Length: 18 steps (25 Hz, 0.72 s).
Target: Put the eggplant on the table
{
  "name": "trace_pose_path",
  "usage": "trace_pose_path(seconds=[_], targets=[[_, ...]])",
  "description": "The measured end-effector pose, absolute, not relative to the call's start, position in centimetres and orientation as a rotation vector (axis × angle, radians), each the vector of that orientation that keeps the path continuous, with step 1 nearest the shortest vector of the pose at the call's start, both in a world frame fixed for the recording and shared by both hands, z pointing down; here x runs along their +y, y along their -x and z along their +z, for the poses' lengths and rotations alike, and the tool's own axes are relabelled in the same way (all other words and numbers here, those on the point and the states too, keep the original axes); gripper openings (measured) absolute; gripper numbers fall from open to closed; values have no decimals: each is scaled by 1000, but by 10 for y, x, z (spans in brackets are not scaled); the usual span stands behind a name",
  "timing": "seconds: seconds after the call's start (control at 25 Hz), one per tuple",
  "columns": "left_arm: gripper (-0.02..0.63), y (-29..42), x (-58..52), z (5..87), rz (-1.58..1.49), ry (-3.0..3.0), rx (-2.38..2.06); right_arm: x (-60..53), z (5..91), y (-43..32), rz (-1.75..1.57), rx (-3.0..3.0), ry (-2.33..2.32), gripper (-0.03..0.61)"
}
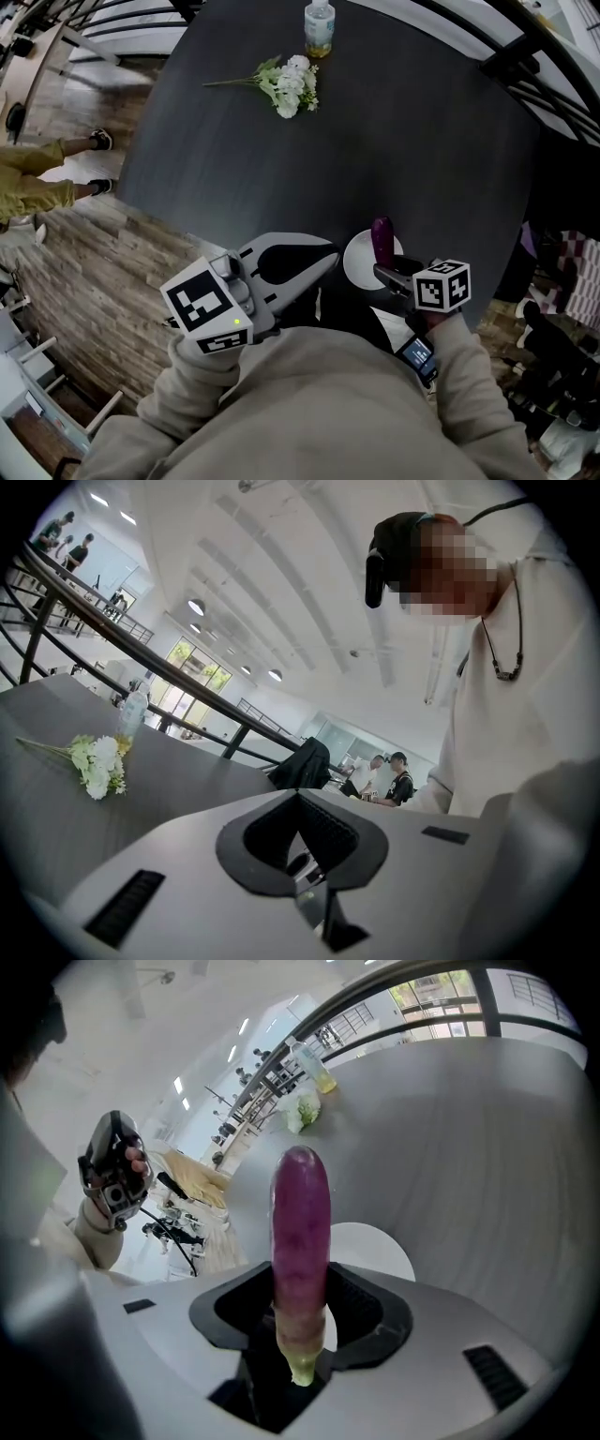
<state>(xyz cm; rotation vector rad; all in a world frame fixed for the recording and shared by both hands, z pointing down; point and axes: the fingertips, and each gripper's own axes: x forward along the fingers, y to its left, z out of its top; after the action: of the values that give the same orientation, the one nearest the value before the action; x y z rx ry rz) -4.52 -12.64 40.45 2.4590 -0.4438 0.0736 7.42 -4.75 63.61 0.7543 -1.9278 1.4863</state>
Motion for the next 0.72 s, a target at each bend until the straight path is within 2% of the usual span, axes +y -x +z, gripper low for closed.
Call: trace_pose_path(seconds=[0.72], targets=[[5, 50, -118, 408, 75, -2439, -466, -21, 696, -83, 1459, -1713, -754, 193]])
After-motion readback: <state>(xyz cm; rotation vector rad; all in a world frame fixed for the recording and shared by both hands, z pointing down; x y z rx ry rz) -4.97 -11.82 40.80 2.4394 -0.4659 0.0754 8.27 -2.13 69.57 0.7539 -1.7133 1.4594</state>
